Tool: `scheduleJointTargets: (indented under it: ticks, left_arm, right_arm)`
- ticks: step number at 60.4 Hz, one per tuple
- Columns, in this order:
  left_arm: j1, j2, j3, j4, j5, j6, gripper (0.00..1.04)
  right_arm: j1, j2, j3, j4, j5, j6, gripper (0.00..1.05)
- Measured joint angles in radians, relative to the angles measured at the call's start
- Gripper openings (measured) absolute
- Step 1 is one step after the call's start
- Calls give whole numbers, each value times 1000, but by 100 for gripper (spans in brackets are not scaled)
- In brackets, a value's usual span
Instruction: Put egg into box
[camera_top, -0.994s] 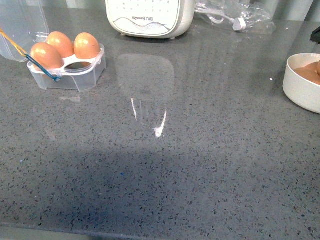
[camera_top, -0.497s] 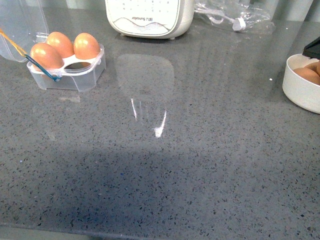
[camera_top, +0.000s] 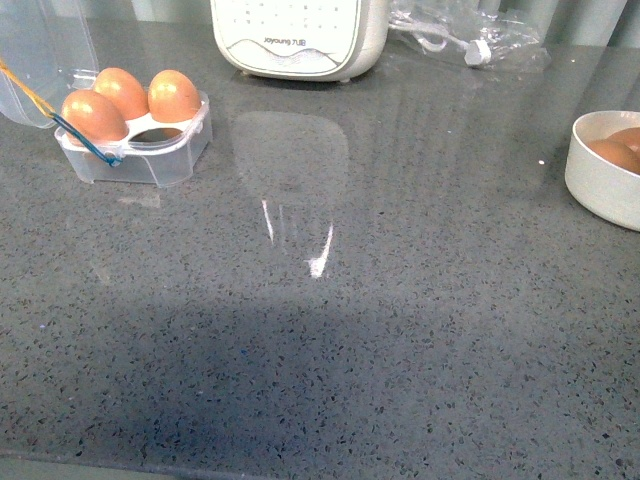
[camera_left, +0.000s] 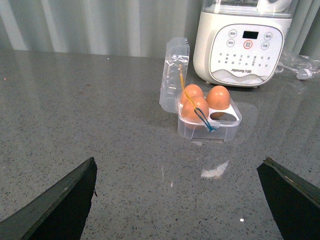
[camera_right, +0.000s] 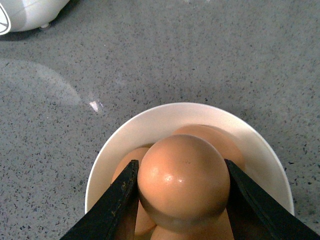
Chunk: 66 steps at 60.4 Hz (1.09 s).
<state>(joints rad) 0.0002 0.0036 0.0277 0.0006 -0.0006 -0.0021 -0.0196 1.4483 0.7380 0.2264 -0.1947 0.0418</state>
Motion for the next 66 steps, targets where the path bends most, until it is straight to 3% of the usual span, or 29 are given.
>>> scheduleJointTargets:
  ticks: [12, 24, 37, 66]
  left_arm:
    - [0, 0, 0, 0, 0, 0, 98]
    - [0, 0, 0, 0, 0, 0, 98]
    - [0, 0, 0, 0, 0, 0, 98]
    - [0, 0, 0, 0, 0, 0, 98]
  right_arm:
    - [39, -88, 2, -18, 16, -20, 42]
    - [185, -114, 40, -19, 14, -70, 42]
    - [351, -45, 81, -20, -96, -156, 42]
    - [516, 209, 303, 1, -112, -203, 42]
